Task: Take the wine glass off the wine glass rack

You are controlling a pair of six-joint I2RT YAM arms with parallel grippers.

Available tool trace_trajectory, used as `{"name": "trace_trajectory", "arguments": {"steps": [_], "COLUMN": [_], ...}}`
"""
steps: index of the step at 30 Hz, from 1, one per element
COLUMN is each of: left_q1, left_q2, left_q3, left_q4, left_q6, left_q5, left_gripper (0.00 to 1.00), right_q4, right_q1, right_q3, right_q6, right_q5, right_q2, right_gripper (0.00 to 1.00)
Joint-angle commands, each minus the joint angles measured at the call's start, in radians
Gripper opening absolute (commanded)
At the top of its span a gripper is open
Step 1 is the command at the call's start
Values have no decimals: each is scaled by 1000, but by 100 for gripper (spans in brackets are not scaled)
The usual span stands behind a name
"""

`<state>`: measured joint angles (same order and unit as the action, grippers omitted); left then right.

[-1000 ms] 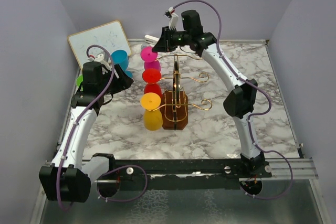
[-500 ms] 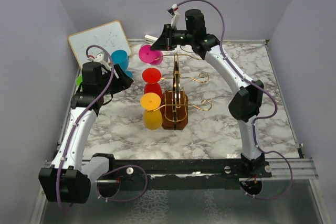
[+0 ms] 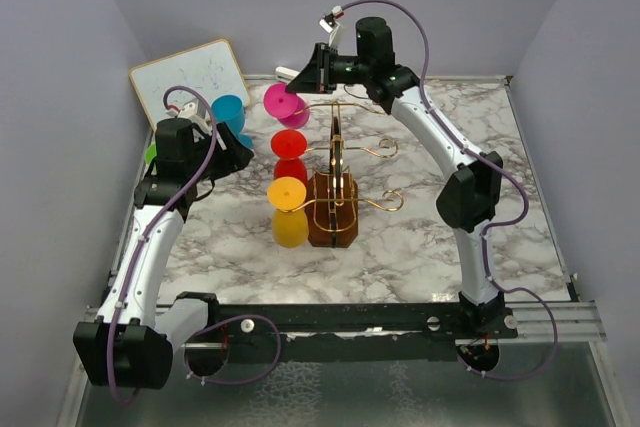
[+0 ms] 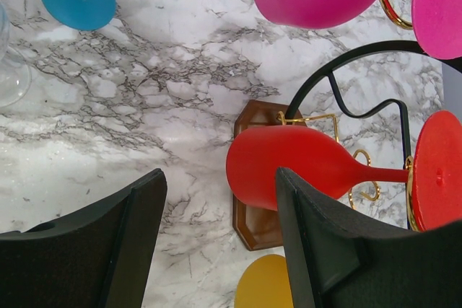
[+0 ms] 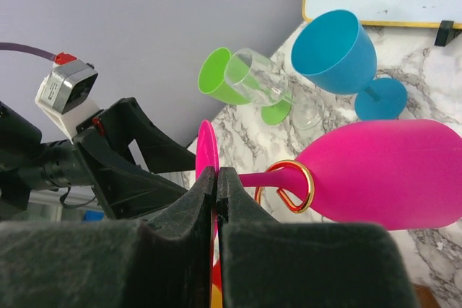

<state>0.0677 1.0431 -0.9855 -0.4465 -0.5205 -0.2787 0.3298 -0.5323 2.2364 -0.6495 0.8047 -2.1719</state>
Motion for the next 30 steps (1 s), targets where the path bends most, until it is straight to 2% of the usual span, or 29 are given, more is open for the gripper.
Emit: {"name": "trace_trajectory", "arguments": {"steps": [1,9,20,30], "left_q1": [4,5,4,4], "left_q2": [-23,-24,-11,-2], "left_q3": [-27,-35,-34,-19], "left_q4": [-16,-22,-15,-8], "left_q6": [16,15,14,11], "left_q5": [-10,-7,-8,-10], "left_gripper": [64,64,64,64], "right_q4": [-74,-19,35,63], "right_q1": [6,6,19,26], "right_q3": [-12,50,30,15], "right_q6": [-41,-43,-11,8], "right_q5": [52,59,-4,5], "right_q2": [27,-30,-26,-28], "right_gripper": [1,1,1,1]}}
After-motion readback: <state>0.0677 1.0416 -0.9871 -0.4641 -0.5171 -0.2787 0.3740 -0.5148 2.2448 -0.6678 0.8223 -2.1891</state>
